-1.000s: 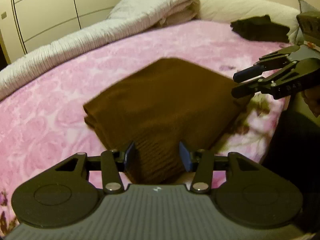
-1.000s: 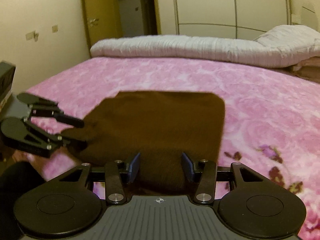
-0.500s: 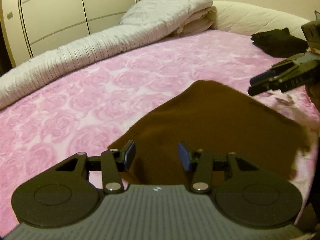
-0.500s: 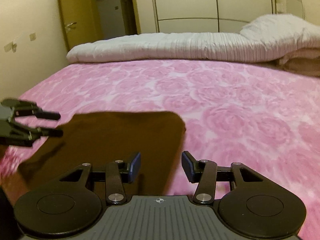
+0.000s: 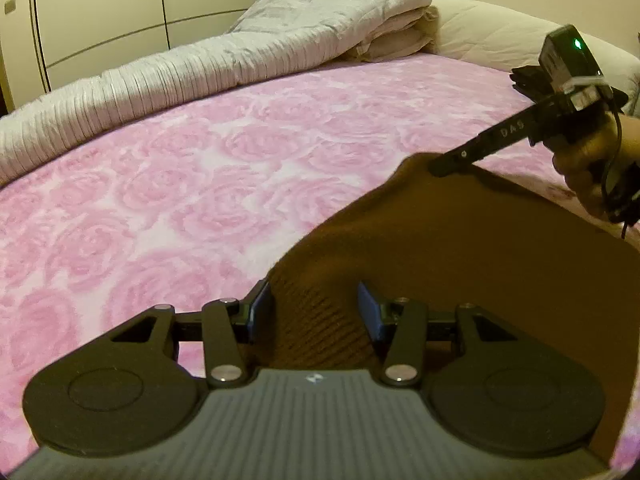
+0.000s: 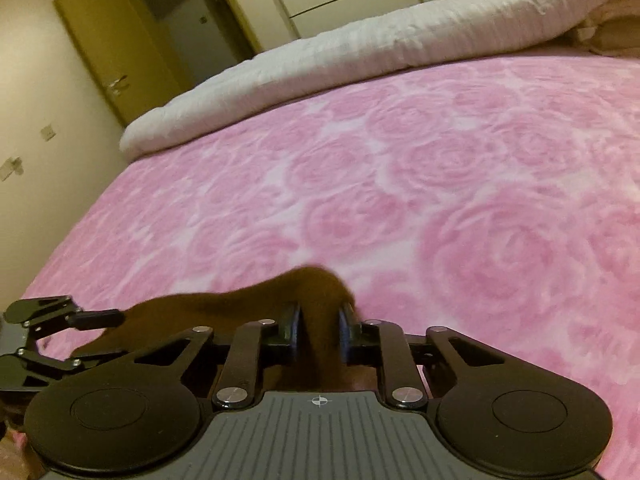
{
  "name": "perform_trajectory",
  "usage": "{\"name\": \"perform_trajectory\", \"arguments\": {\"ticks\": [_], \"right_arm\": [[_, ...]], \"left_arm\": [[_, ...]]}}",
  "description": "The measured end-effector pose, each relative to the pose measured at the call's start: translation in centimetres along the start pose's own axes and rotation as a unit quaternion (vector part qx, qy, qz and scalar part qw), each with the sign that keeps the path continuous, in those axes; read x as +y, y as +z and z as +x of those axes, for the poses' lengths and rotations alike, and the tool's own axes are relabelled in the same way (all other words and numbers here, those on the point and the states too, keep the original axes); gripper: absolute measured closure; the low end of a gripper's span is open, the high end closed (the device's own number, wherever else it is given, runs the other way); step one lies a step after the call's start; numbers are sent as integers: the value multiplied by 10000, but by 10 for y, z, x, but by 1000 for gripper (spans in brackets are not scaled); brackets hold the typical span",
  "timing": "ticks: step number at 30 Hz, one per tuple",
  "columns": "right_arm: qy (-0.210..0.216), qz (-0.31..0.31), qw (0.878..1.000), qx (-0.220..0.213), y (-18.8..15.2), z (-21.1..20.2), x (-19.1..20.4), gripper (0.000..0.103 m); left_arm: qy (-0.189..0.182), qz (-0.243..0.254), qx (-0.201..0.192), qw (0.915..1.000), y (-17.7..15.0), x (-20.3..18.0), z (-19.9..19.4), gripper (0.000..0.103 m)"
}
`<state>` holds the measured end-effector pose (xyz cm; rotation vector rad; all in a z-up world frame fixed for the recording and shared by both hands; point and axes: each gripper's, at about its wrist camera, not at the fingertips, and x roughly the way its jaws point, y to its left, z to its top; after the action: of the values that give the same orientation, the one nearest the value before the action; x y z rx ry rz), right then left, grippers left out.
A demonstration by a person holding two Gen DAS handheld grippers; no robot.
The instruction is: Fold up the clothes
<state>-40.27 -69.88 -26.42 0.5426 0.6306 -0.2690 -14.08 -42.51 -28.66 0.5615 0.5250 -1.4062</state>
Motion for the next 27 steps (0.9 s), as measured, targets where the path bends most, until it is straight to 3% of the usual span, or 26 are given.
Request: {"name": "perform_trajectory", "arguments": {"ticks": [3, 11, 14, 16, 19, 27], "right_arm": [[-31, 32, 10000, 19, 2, 4, -4, 83], [-977, -1409, 9852, -4, -3, -33, 64, 75], [-862, -1393, 9864, 138, -13, -44, 85, 73], [-735, -1591, 9833, 488, -25, -37, 102, 71], [-866, -2181, 9670, 989, -47, -19, 122, 69], [-1145, -2639, 9513, 1110, -56, -10, 135, 67]], "left_arm": [[43, 162, -8, 9999, 3, -4, 6, 58], [299, 182, -132, 9993, 9, -15, -28, 62], [257, 58, -189, 9995, 7, -23, -45, 62], [263, 84, -33, 9996, 2, -29, -43, 62], [358, 153, 198, 9990, -10, -35, -36, 62], [415, 65, 158, 9990, -14, -36, -38, 62]]}}
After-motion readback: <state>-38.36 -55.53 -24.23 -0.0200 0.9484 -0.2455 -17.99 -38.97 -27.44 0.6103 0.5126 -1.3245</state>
